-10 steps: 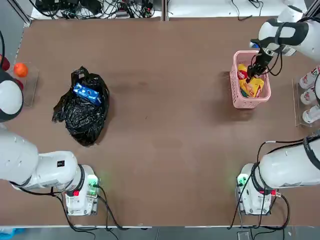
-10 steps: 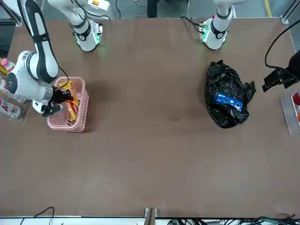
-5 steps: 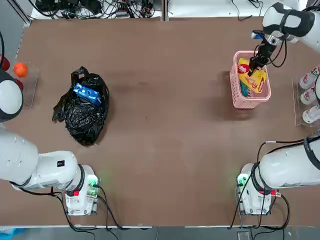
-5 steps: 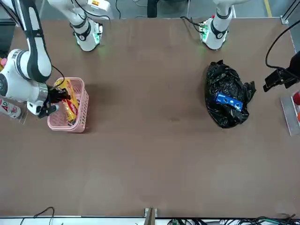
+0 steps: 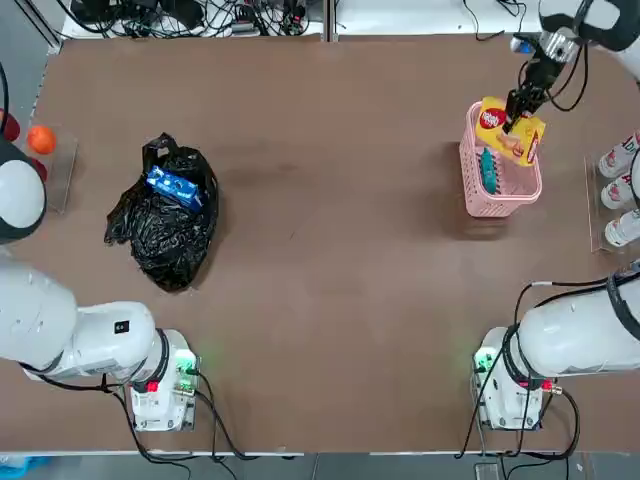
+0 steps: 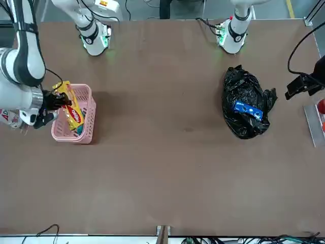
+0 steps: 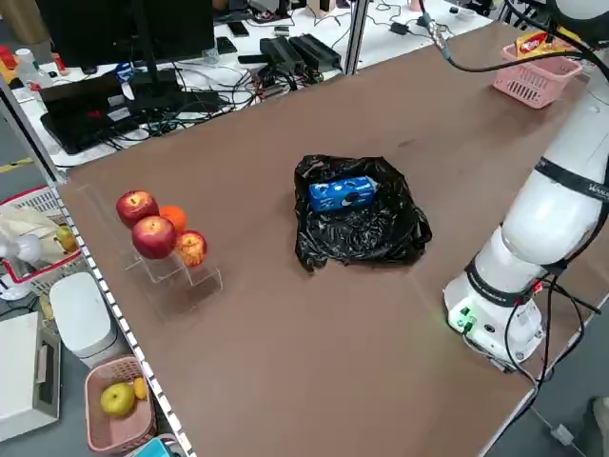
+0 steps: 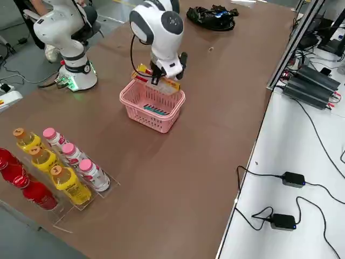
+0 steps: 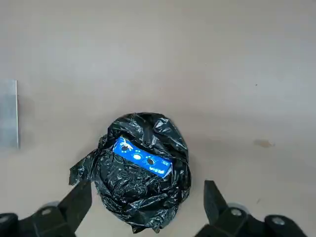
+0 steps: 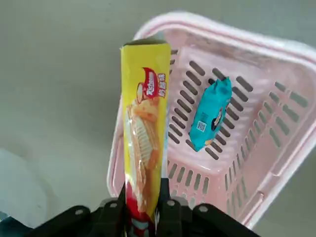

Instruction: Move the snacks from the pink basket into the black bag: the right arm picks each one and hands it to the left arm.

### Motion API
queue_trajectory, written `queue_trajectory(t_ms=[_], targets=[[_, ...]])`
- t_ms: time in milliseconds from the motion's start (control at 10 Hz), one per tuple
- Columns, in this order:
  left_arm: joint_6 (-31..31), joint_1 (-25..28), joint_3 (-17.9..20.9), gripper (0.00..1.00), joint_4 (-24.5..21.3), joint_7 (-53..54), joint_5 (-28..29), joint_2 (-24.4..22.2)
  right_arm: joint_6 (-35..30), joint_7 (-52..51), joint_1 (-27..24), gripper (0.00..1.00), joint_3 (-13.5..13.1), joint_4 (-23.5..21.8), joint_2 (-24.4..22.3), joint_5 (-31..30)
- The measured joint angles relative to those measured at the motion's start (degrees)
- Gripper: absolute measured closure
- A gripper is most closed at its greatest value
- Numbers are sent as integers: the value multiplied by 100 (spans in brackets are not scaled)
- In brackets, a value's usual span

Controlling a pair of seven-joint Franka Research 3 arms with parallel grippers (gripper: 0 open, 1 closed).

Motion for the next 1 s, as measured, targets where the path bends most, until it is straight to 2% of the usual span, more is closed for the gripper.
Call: queue_trajectory(t_ms=[300,600,700,1000], targets=[[-1,-1,-1,0,-2,-268,0,127,-312,-103,195,76,70,635,-14,10],[-1,39,2,0,-1,-593,0,224,-342,-89,1055,76,117,1302,-29,284],[-4,58,6,0,1,-768,-50,224,-241,-87,1341,76,122,1425,-31,475],[-386,-129,-159,0,-1,-2365,-276,226,453,-70,2055,76,126,1519,-28,633]])
